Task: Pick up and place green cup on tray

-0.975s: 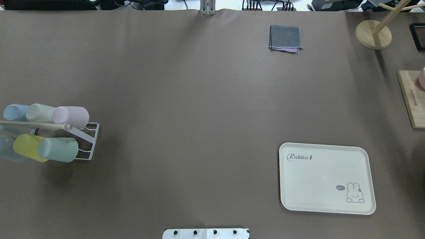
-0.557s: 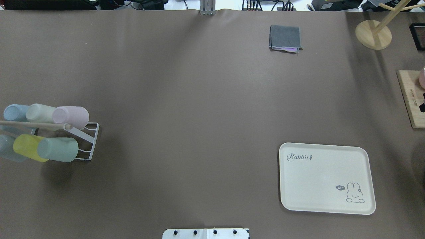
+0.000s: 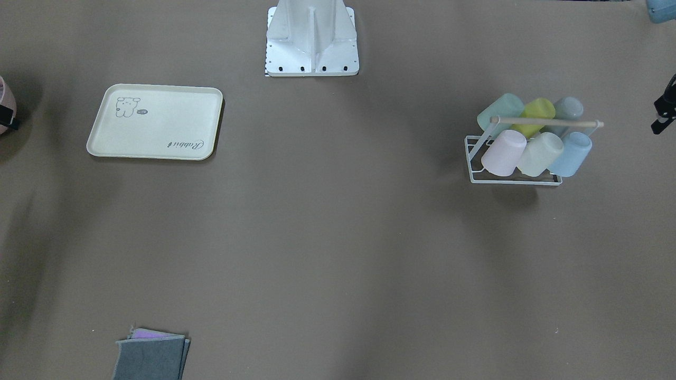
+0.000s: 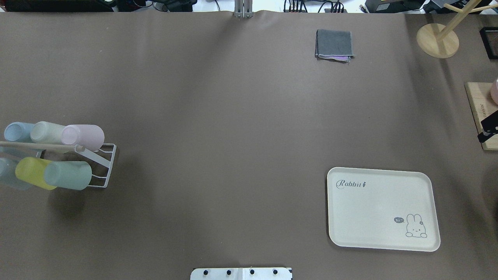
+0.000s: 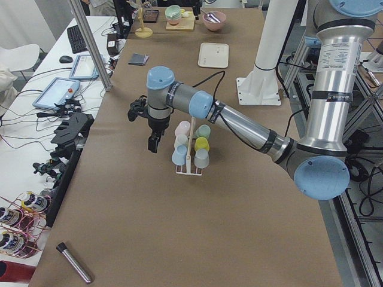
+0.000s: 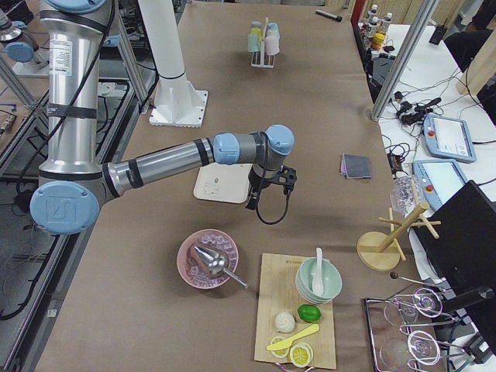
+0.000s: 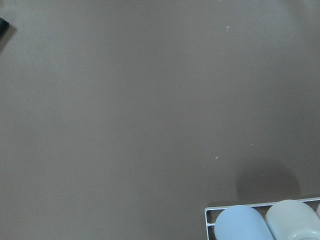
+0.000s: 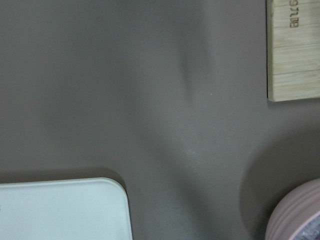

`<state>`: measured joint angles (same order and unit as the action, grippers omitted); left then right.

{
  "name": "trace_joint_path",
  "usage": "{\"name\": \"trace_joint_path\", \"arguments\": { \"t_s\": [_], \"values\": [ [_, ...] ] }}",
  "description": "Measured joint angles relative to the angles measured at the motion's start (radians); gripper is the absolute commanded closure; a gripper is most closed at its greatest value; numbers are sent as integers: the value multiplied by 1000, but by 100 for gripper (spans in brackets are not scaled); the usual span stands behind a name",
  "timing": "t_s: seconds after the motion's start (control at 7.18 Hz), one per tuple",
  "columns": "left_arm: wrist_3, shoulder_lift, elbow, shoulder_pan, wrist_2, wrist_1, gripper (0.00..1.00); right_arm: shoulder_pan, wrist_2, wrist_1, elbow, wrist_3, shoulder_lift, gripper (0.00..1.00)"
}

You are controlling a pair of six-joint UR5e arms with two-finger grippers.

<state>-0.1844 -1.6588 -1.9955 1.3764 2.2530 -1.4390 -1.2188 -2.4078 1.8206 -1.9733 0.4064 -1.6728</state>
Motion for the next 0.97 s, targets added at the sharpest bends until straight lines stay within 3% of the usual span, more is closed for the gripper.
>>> {"name": "trace_joint_path", "arguments": {
  "t_s": [0.42,0.97],
  "values": [
    [-96,-2,-89,-81,-5,27,3,69,-7,-160,-7,79,-85,1],
    [-115,-8,-124,-117,-6,46,3,196,21,-341,-2,310,-126,2]
  ]
}}
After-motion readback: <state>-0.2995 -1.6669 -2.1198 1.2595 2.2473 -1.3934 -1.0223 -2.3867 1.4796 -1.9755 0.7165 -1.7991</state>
